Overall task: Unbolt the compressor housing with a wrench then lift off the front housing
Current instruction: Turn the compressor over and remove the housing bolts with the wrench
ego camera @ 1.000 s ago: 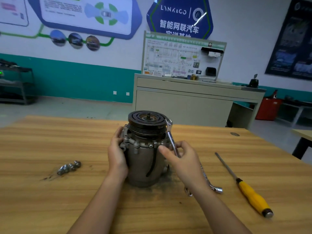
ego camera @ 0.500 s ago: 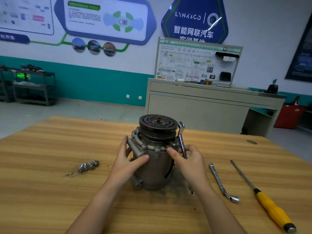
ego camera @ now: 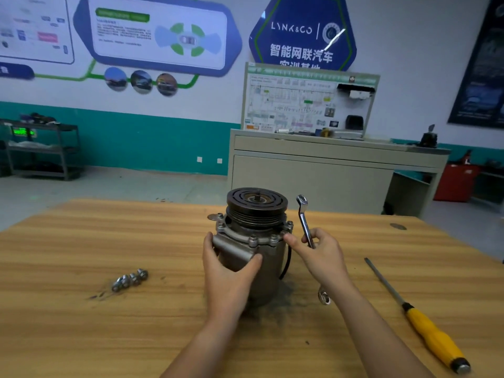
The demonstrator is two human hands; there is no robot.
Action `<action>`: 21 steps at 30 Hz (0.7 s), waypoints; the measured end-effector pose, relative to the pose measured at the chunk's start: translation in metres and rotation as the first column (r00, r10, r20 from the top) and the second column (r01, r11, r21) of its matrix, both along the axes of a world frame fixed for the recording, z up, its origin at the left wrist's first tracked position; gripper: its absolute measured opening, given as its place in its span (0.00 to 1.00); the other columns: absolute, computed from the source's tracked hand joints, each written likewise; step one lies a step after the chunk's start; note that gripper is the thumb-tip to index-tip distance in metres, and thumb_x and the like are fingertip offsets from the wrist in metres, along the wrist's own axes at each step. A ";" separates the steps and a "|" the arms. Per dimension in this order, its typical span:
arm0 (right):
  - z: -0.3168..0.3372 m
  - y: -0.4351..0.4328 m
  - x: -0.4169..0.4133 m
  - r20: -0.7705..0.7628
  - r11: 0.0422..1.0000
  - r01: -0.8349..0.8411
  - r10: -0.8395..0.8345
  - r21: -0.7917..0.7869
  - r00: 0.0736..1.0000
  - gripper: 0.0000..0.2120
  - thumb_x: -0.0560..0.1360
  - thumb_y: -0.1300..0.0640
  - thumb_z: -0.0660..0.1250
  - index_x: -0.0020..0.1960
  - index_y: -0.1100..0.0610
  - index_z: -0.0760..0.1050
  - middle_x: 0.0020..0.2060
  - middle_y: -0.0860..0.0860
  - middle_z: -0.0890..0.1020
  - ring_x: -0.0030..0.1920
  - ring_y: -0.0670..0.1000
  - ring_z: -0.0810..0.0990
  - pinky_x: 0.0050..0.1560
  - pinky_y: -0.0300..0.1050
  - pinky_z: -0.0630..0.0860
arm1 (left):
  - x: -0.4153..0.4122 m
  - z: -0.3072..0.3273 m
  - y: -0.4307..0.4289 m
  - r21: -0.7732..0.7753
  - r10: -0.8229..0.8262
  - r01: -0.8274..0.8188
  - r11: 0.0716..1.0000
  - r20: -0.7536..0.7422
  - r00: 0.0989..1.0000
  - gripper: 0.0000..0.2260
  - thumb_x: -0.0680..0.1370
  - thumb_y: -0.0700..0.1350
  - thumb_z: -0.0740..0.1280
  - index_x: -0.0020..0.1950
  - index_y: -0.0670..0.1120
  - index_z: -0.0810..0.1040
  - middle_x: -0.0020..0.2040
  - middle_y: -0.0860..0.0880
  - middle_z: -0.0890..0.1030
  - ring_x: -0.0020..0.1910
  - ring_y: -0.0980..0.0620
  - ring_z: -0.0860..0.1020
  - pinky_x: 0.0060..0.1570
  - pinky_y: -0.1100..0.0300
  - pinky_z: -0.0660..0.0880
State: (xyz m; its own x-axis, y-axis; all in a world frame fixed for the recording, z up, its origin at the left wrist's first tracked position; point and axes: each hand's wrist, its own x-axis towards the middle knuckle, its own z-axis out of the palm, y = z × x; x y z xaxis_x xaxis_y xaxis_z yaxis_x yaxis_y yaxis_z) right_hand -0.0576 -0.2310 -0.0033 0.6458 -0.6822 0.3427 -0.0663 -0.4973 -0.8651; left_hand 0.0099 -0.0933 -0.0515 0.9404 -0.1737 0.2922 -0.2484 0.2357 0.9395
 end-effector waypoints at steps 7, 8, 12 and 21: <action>0.016 0.004 -0.025 -0.002 0.969 -0.095 0.097 -0.230 0.995 0.05 0.78 0.54 0.60 0.44 0.48 0.67 0.28 0.50 0.74 0.24 0.44 0.69 0.25 0.36 0.65 | 0.011 0.000 0.005 0.136 0.025 -0.043 0.990 0.132 0.991 0.45 0.65 0.45 0.78 0.74 0.51 0.56 0.64 0.57 0.61 0.68 0.54 0.62 0.68 0.54 0.63; 0.018 0.006 -0.031 -0.013 0.966 -0.137 0.138 -0.217 0.990 0.07 0.79 0.55 0.59 0.45 0.44 0.68 0.29 0.52 0.76 0.23 0.45 0.70 0.24 0.38 0.68 | 0.013 0.001 0.007 0.183 0.013 -0.045 0.982 0.171 0.985 0.45 0.64 0.47 0.78 0.74 0.51 0.55 0.62 0.57 0.59 0.66 0.57 0.61 0.67 0.58 0.62; 0.024 0.005 -0.054 -0.095 0.923 -0.170 0.145 -0.344 0.985 0.22 0.78 0.58 0.60 0.56 0.30 0.64 0.28 0.51 0.80 0.20 0.44 0.73 0.24 0.35 0.70 | 0.019 0.005 0.013 0.243 -0.015 -0.064 0.968 0.310 0.951 0.48 0.63 0.50 0.78 0.74 0.54 0.52 0.63 0.60 0.57 0.64 0.62 0.58 0.66 0.61 0.59; 0.034 0.004 -0.062 -0.422 0.616 -0.244 -0.159 -0.749 0.893 0.20 0.80 0.48 0.52 0.71 0.38 0.57 0.48 0.49 0.81 0.48 0.53 0.78 0.44 0.47 0.74 | 0.012 -0.002 0.017 0.262 -0.029 -0.146 0.954 0.563 0.826 0.34 0.68 0.62 0.63 0.68 0.62 0.49 0.70 0.58 0.53 0.73 0.55 0.53 0.71 0.50 0.56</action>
State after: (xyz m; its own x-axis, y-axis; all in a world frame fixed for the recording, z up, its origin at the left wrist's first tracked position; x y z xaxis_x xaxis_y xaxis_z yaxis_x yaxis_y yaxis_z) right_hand -0.1196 -0.2269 0.0310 0.8730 -0.2584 0.4135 -0.2653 -0.9633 -0.0419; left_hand 0.0222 -0.0766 -0.0534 0.6428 -0.2801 0.7130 -0.7513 -0.0488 0.6581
